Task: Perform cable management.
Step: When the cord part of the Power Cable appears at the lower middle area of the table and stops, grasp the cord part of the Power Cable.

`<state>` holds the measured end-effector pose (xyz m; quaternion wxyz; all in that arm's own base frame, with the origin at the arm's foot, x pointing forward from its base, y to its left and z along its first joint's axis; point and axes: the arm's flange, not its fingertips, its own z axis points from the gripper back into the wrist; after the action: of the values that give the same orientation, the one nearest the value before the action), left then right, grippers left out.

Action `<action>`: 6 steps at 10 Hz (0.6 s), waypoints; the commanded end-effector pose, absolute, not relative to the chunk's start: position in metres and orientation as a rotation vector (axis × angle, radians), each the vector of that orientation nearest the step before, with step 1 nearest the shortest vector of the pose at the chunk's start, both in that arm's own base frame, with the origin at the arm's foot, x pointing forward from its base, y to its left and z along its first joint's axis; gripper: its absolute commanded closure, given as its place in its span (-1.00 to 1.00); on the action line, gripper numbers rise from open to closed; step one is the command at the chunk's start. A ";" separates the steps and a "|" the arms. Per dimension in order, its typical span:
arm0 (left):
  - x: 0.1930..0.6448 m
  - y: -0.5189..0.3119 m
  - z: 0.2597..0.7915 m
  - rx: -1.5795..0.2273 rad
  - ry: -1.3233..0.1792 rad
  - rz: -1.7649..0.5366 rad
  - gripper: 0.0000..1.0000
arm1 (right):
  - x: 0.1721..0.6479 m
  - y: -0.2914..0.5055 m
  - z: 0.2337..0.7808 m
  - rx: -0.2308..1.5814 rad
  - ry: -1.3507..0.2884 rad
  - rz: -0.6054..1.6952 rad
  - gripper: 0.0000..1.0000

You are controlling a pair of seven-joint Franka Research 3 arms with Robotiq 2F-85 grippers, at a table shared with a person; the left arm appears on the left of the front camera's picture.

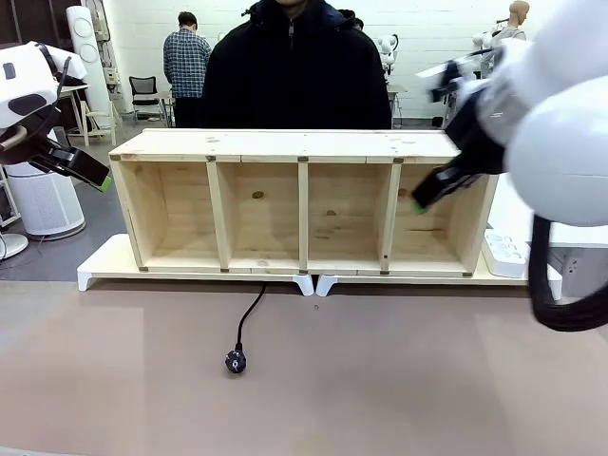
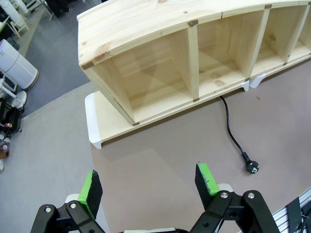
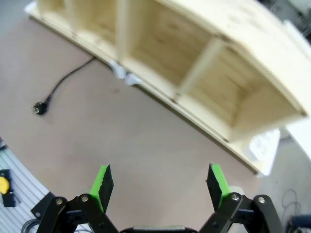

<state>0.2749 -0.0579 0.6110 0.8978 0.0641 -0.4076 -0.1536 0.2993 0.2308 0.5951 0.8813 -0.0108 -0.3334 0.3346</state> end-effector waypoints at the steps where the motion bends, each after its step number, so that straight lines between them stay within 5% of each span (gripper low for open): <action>1: 0.277 -0.058 0.612 0.135 -0.857 -0.317 -1.00 | 0.313 0.271 0.588 0.040 -0.617 0.768 -1.00; 4: 0.277 -0.058 0.612 0.135 -0.857 -0.317 -1.00 | 0.326 0.335 0.542 0.089 -0.512 0.740 -1.00; 6: 0.277 -0.058 0.612 0.135 -0.857 -0.317 -1.00 | 0.341 0.376 0.517 0.113 -0.504 0.511 -1.00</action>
<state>0.2749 -0.0580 0.6110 0.8978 0.0638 -0.4077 -0.1539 0.3292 0.3518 0.5183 0.9170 0.0491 -0.2327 0.3203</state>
